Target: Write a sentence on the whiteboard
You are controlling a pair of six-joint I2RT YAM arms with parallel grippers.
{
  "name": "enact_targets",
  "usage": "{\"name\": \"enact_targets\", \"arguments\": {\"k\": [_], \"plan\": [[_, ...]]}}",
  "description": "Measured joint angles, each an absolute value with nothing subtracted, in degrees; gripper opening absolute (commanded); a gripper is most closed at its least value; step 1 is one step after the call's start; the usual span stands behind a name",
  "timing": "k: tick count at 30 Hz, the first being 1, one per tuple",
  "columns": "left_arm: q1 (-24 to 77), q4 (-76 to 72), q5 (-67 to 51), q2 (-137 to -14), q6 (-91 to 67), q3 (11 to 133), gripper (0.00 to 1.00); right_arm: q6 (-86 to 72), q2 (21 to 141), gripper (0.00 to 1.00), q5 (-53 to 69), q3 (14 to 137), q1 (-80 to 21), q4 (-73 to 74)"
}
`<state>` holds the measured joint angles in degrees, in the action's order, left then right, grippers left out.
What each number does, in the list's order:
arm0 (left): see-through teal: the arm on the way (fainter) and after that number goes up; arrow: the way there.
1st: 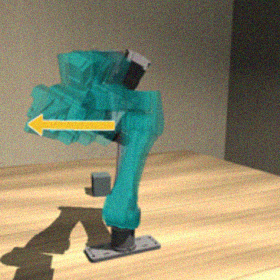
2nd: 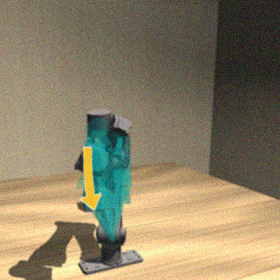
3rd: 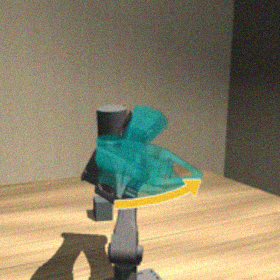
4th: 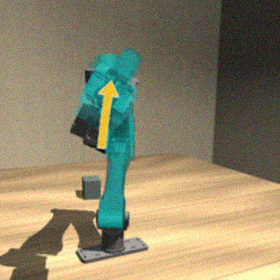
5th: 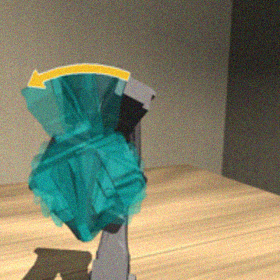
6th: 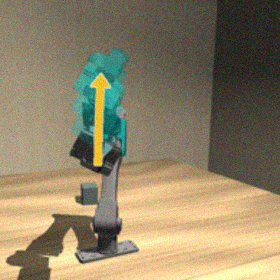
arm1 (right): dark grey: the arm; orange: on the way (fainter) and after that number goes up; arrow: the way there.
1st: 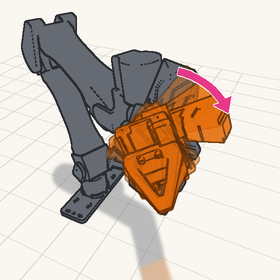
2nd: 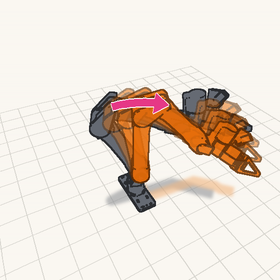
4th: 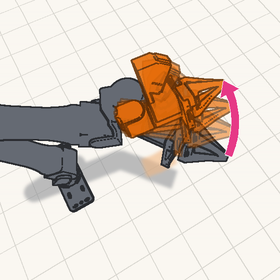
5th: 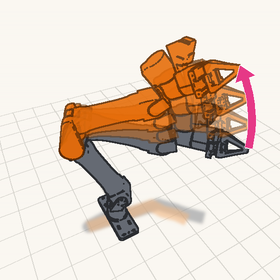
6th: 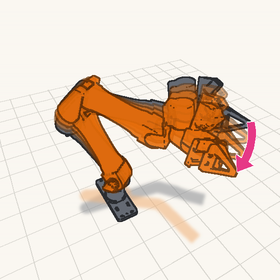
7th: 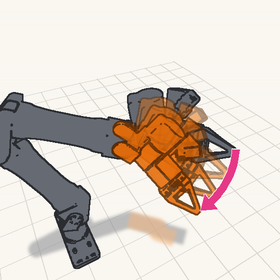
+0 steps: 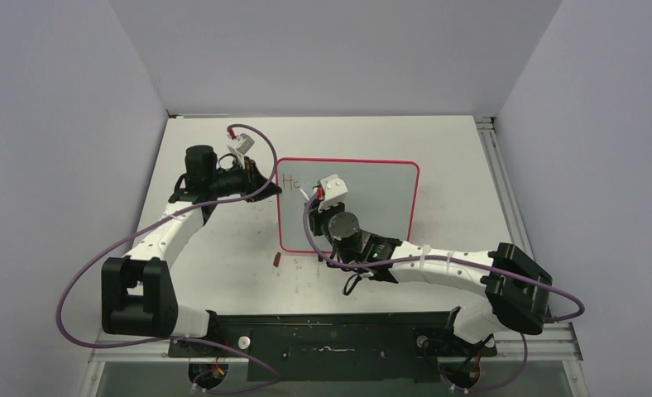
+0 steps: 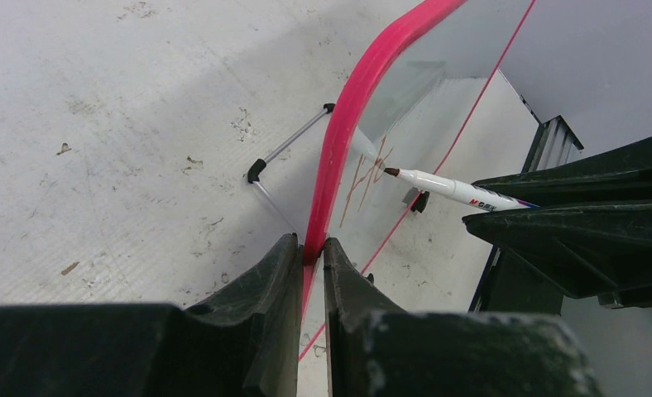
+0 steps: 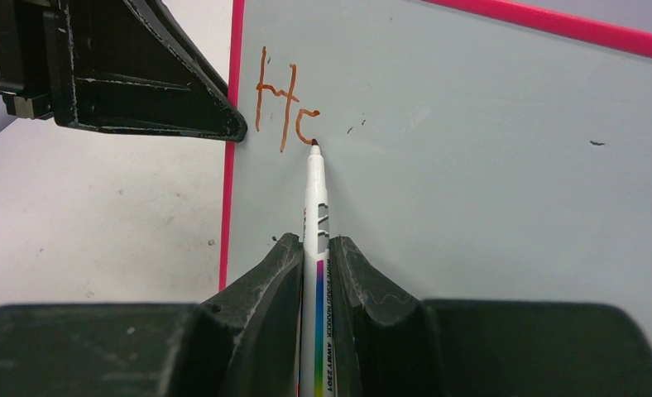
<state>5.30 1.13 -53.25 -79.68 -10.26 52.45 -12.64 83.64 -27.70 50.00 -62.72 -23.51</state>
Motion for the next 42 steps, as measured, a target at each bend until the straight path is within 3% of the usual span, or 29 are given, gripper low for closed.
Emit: {"name": "enact_targets", "arguments": {"k": [42], "plan": [[5.32,1.15,-53.43,-79.66,-10.28,52.45,0.00,-8.25,83.44,0.05,-28.97,50.68,-63.16,-26.55]]}}
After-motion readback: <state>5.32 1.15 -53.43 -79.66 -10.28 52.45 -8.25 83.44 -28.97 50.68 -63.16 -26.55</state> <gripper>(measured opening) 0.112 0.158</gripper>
